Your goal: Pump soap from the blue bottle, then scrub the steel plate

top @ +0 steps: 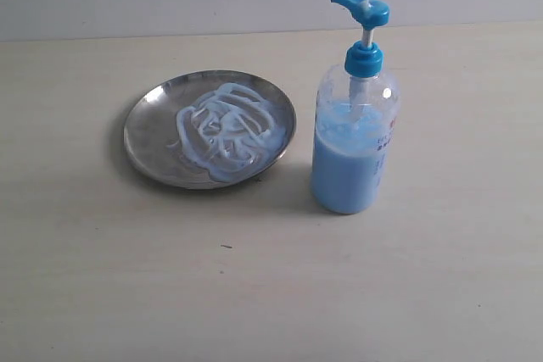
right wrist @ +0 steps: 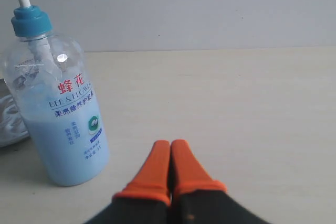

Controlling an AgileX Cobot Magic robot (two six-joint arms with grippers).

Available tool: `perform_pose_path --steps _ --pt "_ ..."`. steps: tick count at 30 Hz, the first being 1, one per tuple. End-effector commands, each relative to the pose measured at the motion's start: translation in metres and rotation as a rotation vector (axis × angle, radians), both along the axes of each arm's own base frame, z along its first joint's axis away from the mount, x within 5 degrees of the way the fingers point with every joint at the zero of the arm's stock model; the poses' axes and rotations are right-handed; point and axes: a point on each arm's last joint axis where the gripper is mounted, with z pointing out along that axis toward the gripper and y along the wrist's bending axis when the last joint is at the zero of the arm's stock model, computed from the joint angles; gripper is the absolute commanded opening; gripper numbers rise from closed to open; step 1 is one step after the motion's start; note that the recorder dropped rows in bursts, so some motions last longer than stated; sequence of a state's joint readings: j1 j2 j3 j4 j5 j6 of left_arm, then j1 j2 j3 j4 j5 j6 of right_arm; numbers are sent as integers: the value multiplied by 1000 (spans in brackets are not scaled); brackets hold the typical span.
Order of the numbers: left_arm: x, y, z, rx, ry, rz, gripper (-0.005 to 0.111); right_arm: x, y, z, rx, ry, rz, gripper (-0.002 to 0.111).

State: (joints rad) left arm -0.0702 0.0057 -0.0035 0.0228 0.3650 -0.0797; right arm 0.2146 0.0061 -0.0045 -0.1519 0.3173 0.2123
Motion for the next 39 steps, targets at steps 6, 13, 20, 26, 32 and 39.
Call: perform_pose_path --steps 6,13,20,26,32,39 --pt "0 0 0 7 -16 -2 0 -1 -1 10 -1 -45 -4 0" --pt "0 0 0 7 -16 -2 0 4 1 20 -8 -10 -3 0" --pt "0 0 0 7 -16 -2 0 15 3 15 -30 91 1 0" --pt "0 0 0 7 -16 -2 0 23 5 8 -50 185 3 0" --pt "0 0 0 7 -16 -2 0 37 8 7 -69 278 8 0" --pt "0 0 0 7 -16 -2 0 68 15 62 -54 209 8 0"
